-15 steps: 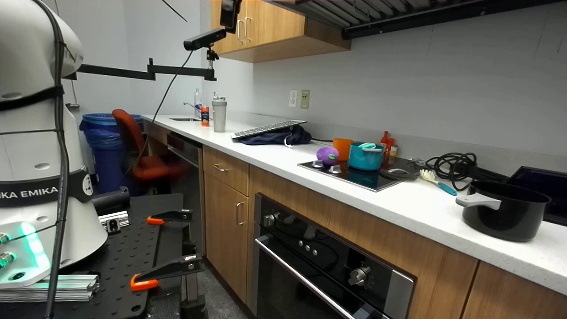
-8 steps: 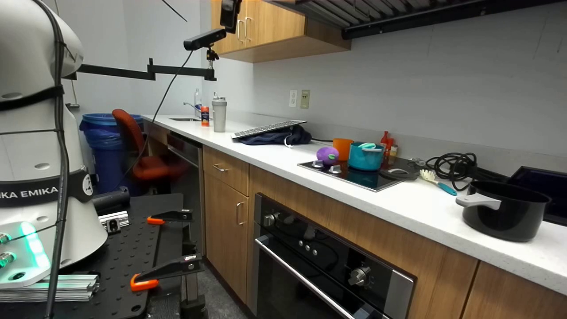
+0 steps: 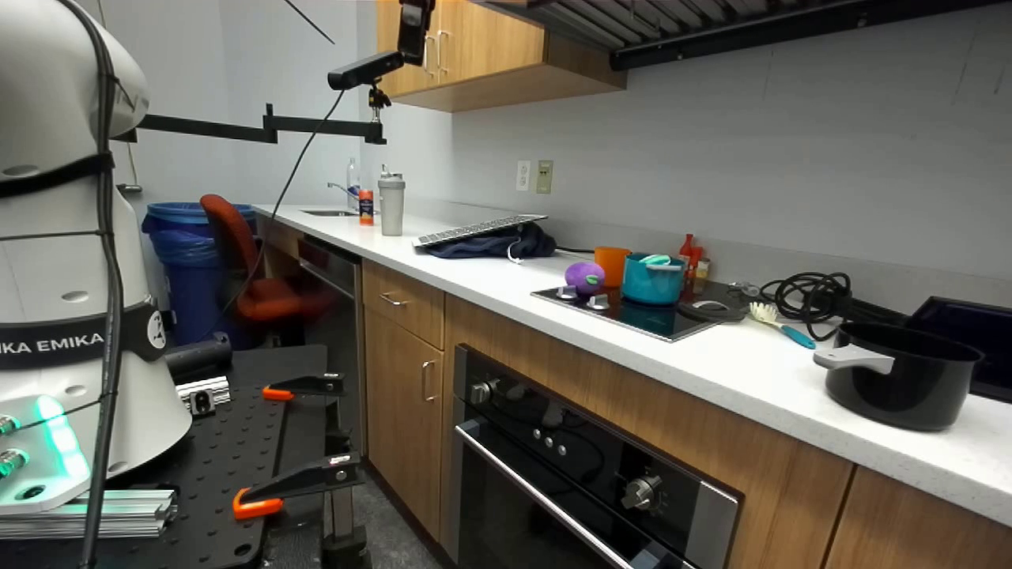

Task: Pick up the lid and close the pot

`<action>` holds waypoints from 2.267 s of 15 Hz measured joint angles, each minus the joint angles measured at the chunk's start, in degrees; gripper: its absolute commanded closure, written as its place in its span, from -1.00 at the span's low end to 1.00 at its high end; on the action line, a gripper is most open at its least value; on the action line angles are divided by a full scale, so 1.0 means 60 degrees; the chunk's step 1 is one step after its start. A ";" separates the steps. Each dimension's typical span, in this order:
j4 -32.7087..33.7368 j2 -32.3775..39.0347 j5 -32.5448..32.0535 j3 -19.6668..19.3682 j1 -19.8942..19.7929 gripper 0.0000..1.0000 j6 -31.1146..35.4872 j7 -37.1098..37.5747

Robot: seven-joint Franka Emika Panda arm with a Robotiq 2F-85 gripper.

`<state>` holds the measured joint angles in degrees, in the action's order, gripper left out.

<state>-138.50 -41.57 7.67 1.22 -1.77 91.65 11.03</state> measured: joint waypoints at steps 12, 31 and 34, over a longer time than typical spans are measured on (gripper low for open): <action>-0.0651 0.1684 -0.0698 0.0440 0.0052 -1.00 0.3764 -0.0535; 0.0663 0.4648 -0.0839 0.0964 0.0415 -1.00 0.7570 -0.0528; 0.0570 0.4668 -0.0839 0.0898 0.0415 -1.00 0.7569 -0.0517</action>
<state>-135.08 -13.56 2.64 6.60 0.72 137.07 7.92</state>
